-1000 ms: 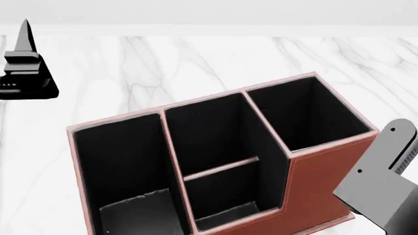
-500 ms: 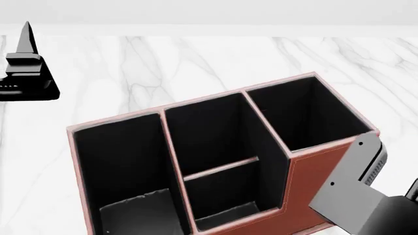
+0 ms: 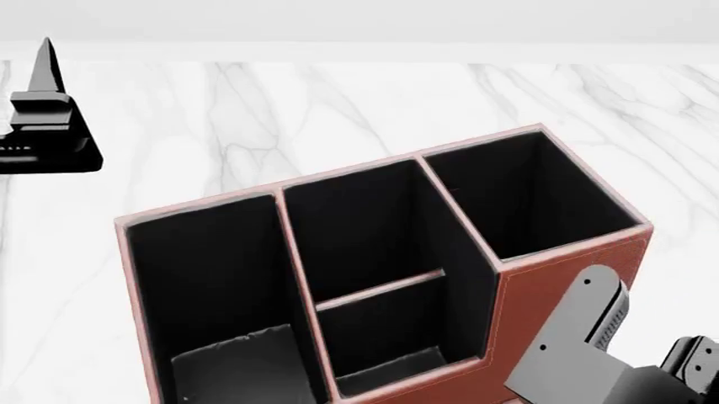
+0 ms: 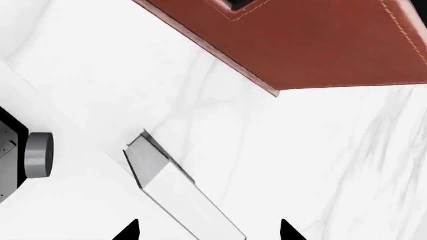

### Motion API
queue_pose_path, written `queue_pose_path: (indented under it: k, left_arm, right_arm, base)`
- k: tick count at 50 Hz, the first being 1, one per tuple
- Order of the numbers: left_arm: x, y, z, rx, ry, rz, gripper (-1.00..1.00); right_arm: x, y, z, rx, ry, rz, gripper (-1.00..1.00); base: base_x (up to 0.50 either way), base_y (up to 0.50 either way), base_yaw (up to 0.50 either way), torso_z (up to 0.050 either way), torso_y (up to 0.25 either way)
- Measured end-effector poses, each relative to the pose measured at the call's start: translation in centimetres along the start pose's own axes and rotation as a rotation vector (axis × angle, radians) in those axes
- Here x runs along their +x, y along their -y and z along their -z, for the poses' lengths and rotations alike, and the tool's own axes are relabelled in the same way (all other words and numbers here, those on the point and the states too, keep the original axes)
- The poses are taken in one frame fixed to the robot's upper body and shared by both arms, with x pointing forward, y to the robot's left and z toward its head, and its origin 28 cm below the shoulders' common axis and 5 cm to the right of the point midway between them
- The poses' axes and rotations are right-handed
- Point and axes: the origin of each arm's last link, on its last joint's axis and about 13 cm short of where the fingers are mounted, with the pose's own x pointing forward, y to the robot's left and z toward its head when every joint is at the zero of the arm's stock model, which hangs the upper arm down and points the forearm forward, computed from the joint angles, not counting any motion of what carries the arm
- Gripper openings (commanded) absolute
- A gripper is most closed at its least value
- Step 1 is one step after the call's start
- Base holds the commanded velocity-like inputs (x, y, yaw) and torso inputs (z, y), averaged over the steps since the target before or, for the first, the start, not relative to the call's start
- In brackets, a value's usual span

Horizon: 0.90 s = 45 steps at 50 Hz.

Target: Pick up the book and place it in the left compartment of the caddy.

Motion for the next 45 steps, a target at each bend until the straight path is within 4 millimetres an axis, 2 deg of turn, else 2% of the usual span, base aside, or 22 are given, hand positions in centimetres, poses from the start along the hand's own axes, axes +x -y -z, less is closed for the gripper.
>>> queue_pose_path:
  k: [45]
  left_arm:
    - [0.0,0.0,0.1,-0.006,-0.001,0.003,1.0]
  right_arm:
    - [5.0,-1.2,0.4,-0.002,-0.028,-0.091,1.0]
  base:
    - [0.0,0.0,0.0,0.0,0.0]
